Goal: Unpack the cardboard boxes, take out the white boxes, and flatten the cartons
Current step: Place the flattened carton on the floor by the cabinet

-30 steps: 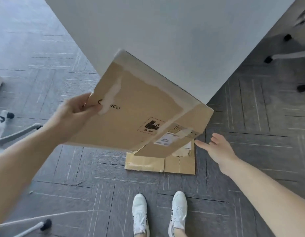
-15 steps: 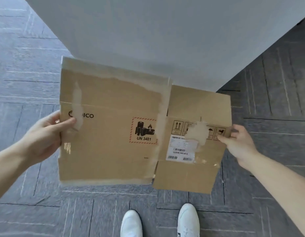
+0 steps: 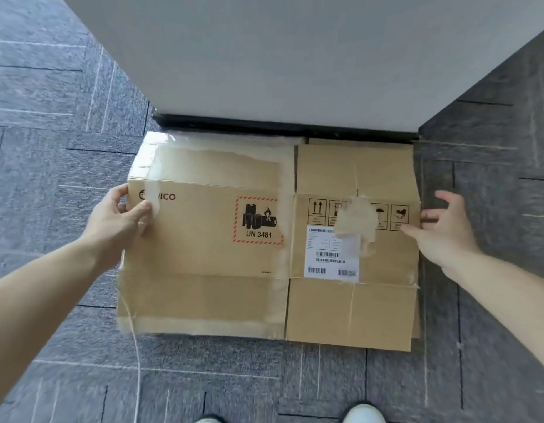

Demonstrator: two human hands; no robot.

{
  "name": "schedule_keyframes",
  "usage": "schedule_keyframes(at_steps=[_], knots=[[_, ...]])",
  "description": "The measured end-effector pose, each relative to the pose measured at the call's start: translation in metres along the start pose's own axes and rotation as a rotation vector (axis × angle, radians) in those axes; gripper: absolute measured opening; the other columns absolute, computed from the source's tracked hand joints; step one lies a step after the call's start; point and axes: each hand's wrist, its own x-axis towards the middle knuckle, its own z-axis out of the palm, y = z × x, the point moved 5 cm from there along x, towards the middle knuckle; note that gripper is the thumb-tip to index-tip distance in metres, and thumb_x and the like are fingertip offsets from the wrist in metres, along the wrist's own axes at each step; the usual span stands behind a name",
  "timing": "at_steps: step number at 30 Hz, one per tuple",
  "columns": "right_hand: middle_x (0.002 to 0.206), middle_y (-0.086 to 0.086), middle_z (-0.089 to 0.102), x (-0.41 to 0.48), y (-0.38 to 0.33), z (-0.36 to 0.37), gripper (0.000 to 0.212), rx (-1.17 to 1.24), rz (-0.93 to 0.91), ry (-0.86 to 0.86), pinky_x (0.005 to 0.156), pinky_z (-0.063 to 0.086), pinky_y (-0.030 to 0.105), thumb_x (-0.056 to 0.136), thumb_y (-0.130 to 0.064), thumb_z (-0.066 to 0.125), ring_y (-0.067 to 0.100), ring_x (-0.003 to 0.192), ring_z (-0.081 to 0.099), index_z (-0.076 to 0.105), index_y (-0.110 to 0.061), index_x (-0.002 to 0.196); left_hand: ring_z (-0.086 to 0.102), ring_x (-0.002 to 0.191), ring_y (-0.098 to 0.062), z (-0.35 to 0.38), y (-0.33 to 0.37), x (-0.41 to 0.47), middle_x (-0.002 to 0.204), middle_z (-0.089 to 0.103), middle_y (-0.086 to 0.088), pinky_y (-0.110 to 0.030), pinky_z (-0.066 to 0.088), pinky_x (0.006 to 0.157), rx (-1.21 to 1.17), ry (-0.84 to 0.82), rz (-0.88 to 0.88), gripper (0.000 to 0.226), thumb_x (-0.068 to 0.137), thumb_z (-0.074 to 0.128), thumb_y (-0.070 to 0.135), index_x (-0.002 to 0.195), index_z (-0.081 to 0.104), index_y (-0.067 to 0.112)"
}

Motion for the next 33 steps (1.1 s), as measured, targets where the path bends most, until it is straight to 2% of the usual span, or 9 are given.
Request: schedule_keyframes(at_steps=[4,9,12,17,22,26,28,30,33], knots=[[0.134,0.000,0.057,0.009,0.021,0.023,0.088,-0.044,-0.017,-0.031,0.103,0.049,0.048,0.088,-0.008,0.081,0.022,0.118,0.058,0.028,-0.029,0.155,0.068,0.100,-0.024,0.014,-0.021,0.018,0.118,0.069,-0.010,-0.045,0.055,0.092,0.074,-0.028,-0.002,0.056,0.104,0.062,0.015,0.155,0.042,0.024],[0.157,-0.007,0.045,0.012,0.016,0.026,0.089,-0.089,-0.112,-0.101,0.099,0.048,0.044,0.089,-0.009,0.080,0.025,0.125,0.055,0.028,-0.040,0.154,0.066,0.095,-0.027,0.019,-0.019,0.023,0.116,0.068,-0.012,-0.042,0.053,0.083,0.106,0.004,0.018,0.060,0.102,0.065,0.015,0.154,0.041,0.028],[0.147,-0.023,0.046,0.007,0.013,0.014,0.084,-0.065,-0.198,-0.062,0.089,0.050,0.040,0.087,-0.010,0.079,0.016,0.113,0.057,0.034,-0.045,0.148,0.067,0.095,-0.026,0.014,-0.009,0.020,0.115,0.068,-0.009,-0.041,0.055,0.077,0.066,0.010,0.066,0.060,0.099,0.069,0.014,0.152,0.044,0.029],[0.110,-0.058,0.049,-0.001,0.012,-0.002,0.081,-0.021,-0.220,0.037,0.075,0.052,0.035,0.086,-0.004,0.072,-0.016,0.092,0.059,0.041,-0.060,0.135,0.065,0.097,-0.030,0.016,-0.009,0.010,0.120,0.065,-0.015,-0.052,0.052,0.085,-0.066,0.019,0.087,0.056,0.099,0.066,0.010,0.144,0.047,0.038],[0.111,-0.010,0.068,0.005,0.008,-0.009,0.082,-0.009,-0.243,0.089,0.076,0.058,0.042,0.087,-0.007,0.070,0.011,0.094,0.068,0.040,-0.069,0.132,0.068,0.097,-0.026,0.029,-0.005,0.017,0.119,0.068,-0.009,-0.049,0.055,0.085,-0.067,0.005,0.100,0.053,0.099,0.066,0.011,0.132,0.050,0.049],[0.125,-0.010,0.063,0.019,0.005,0.013,0.075,-0.097,-0.225,-0.059,0.077,0.052,0.032,0.097,-0.007,0.064,0.016,0.105,0.064,0.034,-0.050,0.151,0.068,0.086,-0.026,0.037,-0.011,0.032,0.119,0.068,-0.011,-0.045,0.056,0.082,0.149,0.030,0.061,0.059,0.097,0.067,0.018,0.148,0.044,0.036],[0.151,-0.002,0.050,0.024,0.005,0.026,0.078,-0.197,-0.193,-0.137,0.102,0.051,0.045,0.099,-0.008,0.063,0.024,0.133,0.052,0.025,-0.042,0.159,0.067,0.076,-0.025,0.038,-0.012,0.035,0.115,0.069,-0.011,-0.038,0.055,0.074,0.218,0.066,0.047,0.057,0.097,0.067,0.022,0.148,0.044,0.035],[0.166,-0.002,0.034,0.024,0.003,0.033,0.084,-0.255,-0.178,-0.156,0.120,0.035,0.053,0.099,-0.013,0.067,0.026,0.150,0.036,0.019,-0.038,0.162,0.070,0.082,-0.029,0.038,-0.010,0.036,0.115,0.069,-0.011,-0.039,0.056,0.078,0.305,0.088,0.052,0.056,0.097,0.067,0.027,0.148,0.045,0.036],[0.171,-0.008,0.019,0.019,0.002,0.033,0.085,-0.322,-0.220,-0.114,0.126,0.021,0.049,0.098,-0.022,0.070,0.023,0.157,0.022,0.018,-0.032,0.164,0.070,0.102,-0.033,0.035,-0.005,0.030,0.115,0.070,-0.015,-0.045,0.052,0.096,0.527,0.118,0.085,0.057,0.096,0.068,0.042,0.148,0.049,0.028]])
